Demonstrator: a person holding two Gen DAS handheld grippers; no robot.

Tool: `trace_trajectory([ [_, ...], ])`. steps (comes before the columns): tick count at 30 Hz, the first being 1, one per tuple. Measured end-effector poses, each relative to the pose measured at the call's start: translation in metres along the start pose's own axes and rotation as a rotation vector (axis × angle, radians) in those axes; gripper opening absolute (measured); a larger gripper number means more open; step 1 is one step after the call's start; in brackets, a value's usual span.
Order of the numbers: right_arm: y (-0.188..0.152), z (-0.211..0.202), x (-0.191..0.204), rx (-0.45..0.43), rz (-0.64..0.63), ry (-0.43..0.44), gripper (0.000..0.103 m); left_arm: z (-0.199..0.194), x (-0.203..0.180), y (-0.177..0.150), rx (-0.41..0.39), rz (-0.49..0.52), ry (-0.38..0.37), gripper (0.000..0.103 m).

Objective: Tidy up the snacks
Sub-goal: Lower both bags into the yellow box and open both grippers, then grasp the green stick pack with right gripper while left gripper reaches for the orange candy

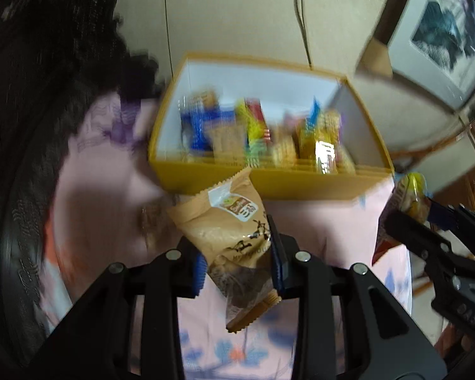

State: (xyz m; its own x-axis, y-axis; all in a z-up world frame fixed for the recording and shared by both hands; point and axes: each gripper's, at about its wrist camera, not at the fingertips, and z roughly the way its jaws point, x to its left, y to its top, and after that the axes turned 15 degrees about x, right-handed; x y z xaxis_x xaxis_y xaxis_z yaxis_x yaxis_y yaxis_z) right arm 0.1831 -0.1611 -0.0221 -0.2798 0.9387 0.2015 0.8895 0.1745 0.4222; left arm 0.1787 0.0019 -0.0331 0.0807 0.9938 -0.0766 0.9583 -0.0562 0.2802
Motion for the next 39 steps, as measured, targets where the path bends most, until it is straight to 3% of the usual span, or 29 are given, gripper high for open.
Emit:
trace_trajectory([
  [6,0.052,0.006,-0.004,-0.037,0.005,-0.025,0.049,-0.005,0.0,0.068,-0.037,-0.001,0.028,0.032],
  [17,0.084,0.014,-0.021,-0.049,0.053,-0.033,0.049,0.012,0.002,0.107,-0.039,0.004,0.035,0.032],
  [28,0.123,0.01,-0.036,-0.087,0.101,-0.079,0.053,-0.001,-0.007,0.142,-0.077,0.006,0.055,0.034],
  [29,0.126,0.011,-0.038,-0.072,0.107,-0.09,0.063,-0.004,-0.007,0.145,-0.081,0.004,0.068,0.038],
  [30,0.127,0.01,-0.04,-0.07,0.112,-0.095,0.072,-0.005,-0.007,0.147,-0.085,0.002,0.075,0.065],
  [32,0.123,0.005,-0.042,-0.089,0.113,-0.087,0.072,-0.011,-0.003,0.148,-0.097,-0.022,0.094,0.096],
  [34,0.118,0.003,-0.043,-0.091,0.111,-0.085,0.072,-0.018,0.001,0.143,-0.141,-0.037,0.091,0.096],
  [39,0.11,0.004,-0.045,-0.081,0.115,-0.068,0.072,-0.018,0.009,0.14,-0.129,-0.054,0.092,0.096],
])
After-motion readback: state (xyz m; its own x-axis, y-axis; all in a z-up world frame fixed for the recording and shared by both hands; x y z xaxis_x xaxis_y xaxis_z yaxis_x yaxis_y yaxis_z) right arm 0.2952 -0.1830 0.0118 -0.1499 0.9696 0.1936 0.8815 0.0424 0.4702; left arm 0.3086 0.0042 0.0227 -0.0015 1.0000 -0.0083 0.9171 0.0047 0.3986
